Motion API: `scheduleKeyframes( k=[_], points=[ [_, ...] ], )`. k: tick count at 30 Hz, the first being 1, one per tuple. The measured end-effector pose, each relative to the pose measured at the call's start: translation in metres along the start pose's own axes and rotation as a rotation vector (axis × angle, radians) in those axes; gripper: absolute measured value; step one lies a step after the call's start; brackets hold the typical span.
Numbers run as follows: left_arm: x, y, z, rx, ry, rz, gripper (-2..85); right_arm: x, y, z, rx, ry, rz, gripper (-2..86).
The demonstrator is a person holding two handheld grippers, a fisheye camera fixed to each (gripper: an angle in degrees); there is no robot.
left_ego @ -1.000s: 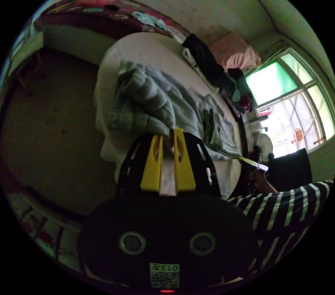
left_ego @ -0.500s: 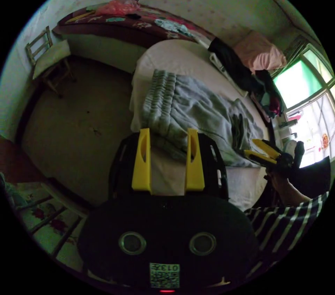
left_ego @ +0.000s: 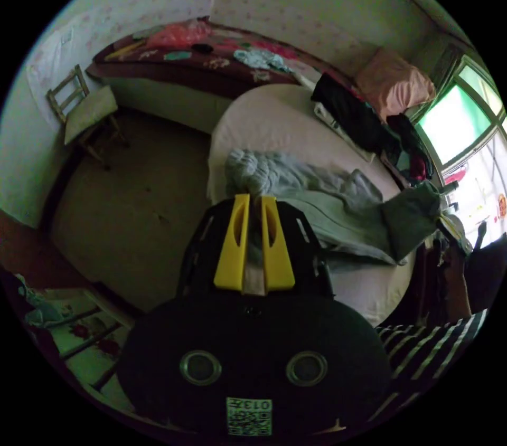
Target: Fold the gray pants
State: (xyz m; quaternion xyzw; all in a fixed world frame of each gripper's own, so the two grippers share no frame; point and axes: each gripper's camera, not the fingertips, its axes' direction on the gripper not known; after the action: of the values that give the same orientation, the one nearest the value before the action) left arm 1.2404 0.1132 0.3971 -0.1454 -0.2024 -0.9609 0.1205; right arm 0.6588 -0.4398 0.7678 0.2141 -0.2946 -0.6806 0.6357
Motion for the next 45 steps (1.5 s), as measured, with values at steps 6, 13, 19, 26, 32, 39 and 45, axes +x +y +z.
scheduleKeyframes(
  k=[6,13,19,26,32,39,45],
  points=[
    [-0.003,-0.007,0.021,-0.098,-0.046,0.046,2.1,0.057,0.065,0.050,-0.347,0.230,0.083,4.9],
    [0.007,-0.008,0.013,-0.086,-0.066,0.035,2.2,0.032,0.093,0.080,-0.503,0.304,-0.003,7.8],
    [0.008,-0.016,0.003,-0.064,-0.046,0.023,2.2,0.010,0.095,0.033,-0.365,0.170,0.034,8.5],
    [0.012,-0.038,-0.005,-0.047,0.013,0.018,2.1,-0.085,0.088,0.024,-0.232,-0.178,-0.268,10.4],
    [0.019,-0.069,-0.015,-0.020,0.023,0.069,2.1,-0.145,0.090,0.050,-0.243,0.017,-0.585,7.5],
    [0.018,-0.084,-0.009,-0.029,0.051,0.060,2.2,-0.144,0.032,0.044,-0.202,0.052,-0.463,1.8],
    [0.018,-0.119,0.010,-0.033,0.102,0.058,2.8,-0.117,-0.065,0.020,-0.099,-0.020,-0.439,1.2]
  ],
)
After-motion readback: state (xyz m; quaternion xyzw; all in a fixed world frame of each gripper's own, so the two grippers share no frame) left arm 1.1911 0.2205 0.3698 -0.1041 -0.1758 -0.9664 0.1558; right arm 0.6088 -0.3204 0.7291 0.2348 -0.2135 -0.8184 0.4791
